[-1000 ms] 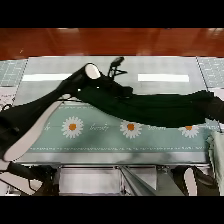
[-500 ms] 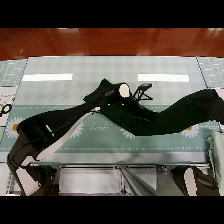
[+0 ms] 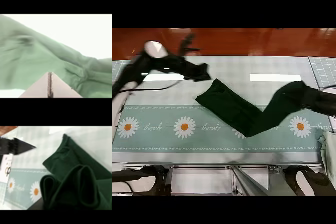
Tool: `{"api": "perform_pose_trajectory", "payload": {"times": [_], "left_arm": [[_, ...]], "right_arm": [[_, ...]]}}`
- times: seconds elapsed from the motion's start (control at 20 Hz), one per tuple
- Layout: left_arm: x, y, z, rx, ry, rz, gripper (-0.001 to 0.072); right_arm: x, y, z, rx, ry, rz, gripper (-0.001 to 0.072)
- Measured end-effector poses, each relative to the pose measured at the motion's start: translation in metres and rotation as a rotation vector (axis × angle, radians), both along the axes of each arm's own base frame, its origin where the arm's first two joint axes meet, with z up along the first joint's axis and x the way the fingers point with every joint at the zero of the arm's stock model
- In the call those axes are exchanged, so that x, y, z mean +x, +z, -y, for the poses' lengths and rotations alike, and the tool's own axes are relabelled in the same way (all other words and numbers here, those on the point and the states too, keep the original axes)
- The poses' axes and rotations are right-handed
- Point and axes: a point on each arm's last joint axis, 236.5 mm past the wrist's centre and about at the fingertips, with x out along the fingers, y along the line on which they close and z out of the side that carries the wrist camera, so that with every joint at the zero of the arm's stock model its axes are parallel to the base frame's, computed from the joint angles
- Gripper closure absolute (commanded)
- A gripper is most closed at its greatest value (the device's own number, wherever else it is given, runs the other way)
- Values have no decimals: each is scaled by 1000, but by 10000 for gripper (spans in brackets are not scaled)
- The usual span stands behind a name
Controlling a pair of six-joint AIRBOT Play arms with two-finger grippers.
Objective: Fold the shirts.
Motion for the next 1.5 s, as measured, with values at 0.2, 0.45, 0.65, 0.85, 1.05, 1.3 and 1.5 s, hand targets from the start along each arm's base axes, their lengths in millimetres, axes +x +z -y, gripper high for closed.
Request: {"api": "perform_pose_trajectory", "payload": {"times": [0.2, 0.45, 0.65, 0.85, 1.05, 1.3, 1.5], "left_arm": [[-32, 23, -94, -4, 175, 65, 682], [-76, 20, -129, 2, 270, 93, 682], [-87, 13, -134, 4, 292, 92, 682], [-88, 11, -137, 7, 305, 98, 682], [-87, 11, -138, 8, 312, 105, 682], [-87, 10, -139, 9, 316, 105, 682], [-79, 22, -151, -14, 369, 122, 682]], "right_arm": [[55, -41, -75, 35, 119, -64, 683], [121, -102, -160, 57, 197, -152, 684], [155, -134, -201, 86, 217, -189, 684], [175, -146, -223, 106, 219, -187, 683], [183, -152, -229, 107, 204, -181, 345], [176, -149, -225, 135, 232, -245, 302], [159, -115, -174, 92, 298, -283, 304]]}}
